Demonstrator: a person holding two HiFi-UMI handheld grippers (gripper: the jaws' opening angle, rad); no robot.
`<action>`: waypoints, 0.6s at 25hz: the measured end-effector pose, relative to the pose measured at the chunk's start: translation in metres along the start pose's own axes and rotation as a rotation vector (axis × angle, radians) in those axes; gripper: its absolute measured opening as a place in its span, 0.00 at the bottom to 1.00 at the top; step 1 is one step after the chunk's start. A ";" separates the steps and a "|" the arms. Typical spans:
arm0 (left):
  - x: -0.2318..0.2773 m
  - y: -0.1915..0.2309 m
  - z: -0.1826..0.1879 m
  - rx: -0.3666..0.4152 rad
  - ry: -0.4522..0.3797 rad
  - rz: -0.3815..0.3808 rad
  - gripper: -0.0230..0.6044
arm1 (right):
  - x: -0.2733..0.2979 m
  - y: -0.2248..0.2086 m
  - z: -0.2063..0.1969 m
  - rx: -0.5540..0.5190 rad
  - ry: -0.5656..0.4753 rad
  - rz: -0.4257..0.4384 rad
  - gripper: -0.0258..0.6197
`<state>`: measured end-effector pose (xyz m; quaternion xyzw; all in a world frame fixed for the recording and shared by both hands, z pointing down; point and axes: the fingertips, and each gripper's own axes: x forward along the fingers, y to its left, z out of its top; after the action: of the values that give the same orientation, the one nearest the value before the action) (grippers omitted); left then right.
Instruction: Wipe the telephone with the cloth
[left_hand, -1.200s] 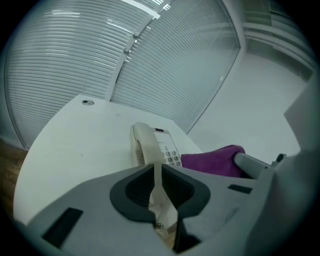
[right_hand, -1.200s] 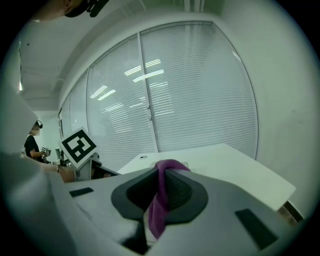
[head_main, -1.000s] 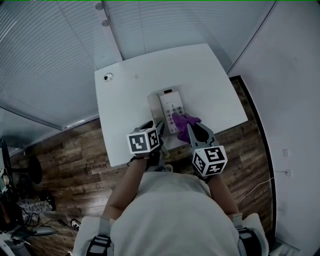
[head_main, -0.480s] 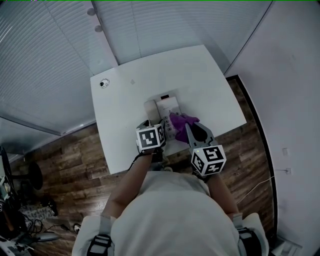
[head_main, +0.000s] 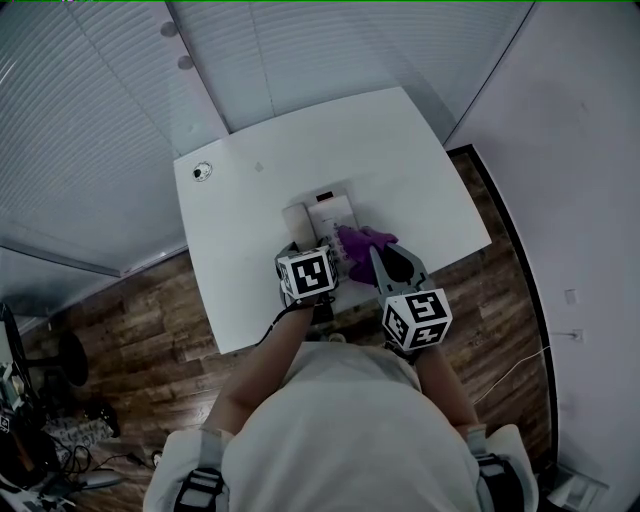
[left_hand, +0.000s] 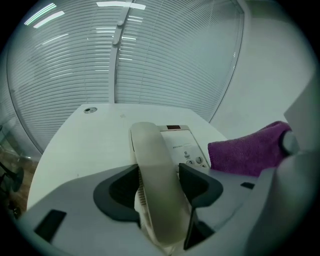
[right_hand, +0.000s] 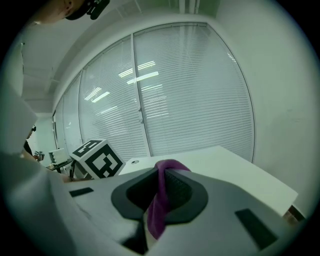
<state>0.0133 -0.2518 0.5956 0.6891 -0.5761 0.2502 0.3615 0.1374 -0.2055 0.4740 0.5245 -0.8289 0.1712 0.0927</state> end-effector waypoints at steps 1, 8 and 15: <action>0.000 0.000 0.000 -0.007 0.000 -0.001 0.45 | 0.001 0.000 -0.001 0.000 0.001 0.001 0.11; -0.004 0.001 -0.001 -0.082 0.000 -0.049 0.43 | 0.000 0.004 0.000 -0.006 -0.003 0.010 0.11; -0.012 0.001 0.004 -0.165 -0.029 -0.137 0.41 | -0.003 0.007 0.000 -0.011 -0.006 0.018 0.11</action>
<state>0.0095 -0.2474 0.5840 0.6982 -0.5515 0.1666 0.4250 0.1327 -0.2007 0.4720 0.5171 -0.8347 0.1658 0.0918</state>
